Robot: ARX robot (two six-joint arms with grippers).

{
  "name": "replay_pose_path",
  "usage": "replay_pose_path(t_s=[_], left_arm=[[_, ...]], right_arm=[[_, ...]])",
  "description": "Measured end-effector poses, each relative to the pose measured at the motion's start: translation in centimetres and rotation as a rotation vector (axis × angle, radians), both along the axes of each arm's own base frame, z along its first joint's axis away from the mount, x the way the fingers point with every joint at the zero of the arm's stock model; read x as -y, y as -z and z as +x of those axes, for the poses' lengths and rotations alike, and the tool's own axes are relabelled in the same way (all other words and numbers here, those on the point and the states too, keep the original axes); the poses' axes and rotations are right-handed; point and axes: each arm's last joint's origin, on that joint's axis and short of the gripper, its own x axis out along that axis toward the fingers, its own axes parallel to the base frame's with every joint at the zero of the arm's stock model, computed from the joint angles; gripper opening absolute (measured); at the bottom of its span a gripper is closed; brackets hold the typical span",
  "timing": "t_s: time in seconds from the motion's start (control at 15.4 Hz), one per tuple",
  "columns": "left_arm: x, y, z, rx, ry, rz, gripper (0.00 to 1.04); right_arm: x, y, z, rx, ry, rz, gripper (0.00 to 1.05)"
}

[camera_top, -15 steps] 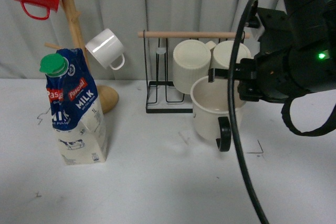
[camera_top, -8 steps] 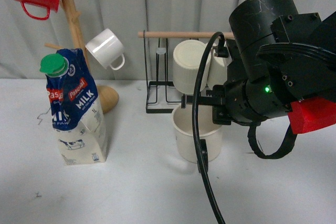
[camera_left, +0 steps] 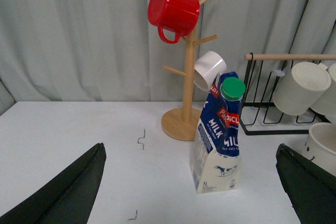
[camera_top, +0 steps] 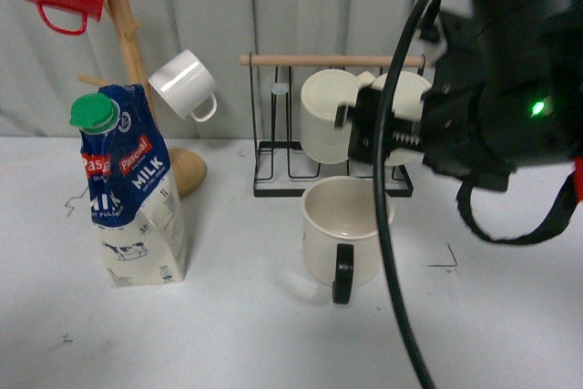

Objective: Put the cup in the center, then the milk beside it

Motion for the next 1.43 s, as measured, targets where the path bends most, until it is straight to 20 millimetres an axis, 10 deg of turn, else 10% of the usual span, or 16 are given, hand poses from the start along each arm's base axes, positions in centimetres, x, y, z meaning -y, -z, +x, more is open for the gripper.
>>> replay_pose_path(t_s=[0.26,0.46,0.85,1.43], left_arm=[[0.0,0.0,0.0,-0.001,0.000,0.000,0.98],[0.0,0.0,0.0,0.000,-0.001,0.000,0.98],[0.0,0.0,0.0,0.000,0.000,0.000,0.98],[0.0,0.0,0.0,0.000,0.000,0.000,0.98]], right_arm=[[0.6,-4.3,-1.3,0.144,-0.011,0.072,1.00],[2.4,-8.5,-6.5,0.584,0.151,-0.064,0.74],[10.9,-4.8,-19.8,0.627,0.176,-0.267,0.02],[13.3,-1.8,-23.4,0.637,0.162,-0.260,0.02]])
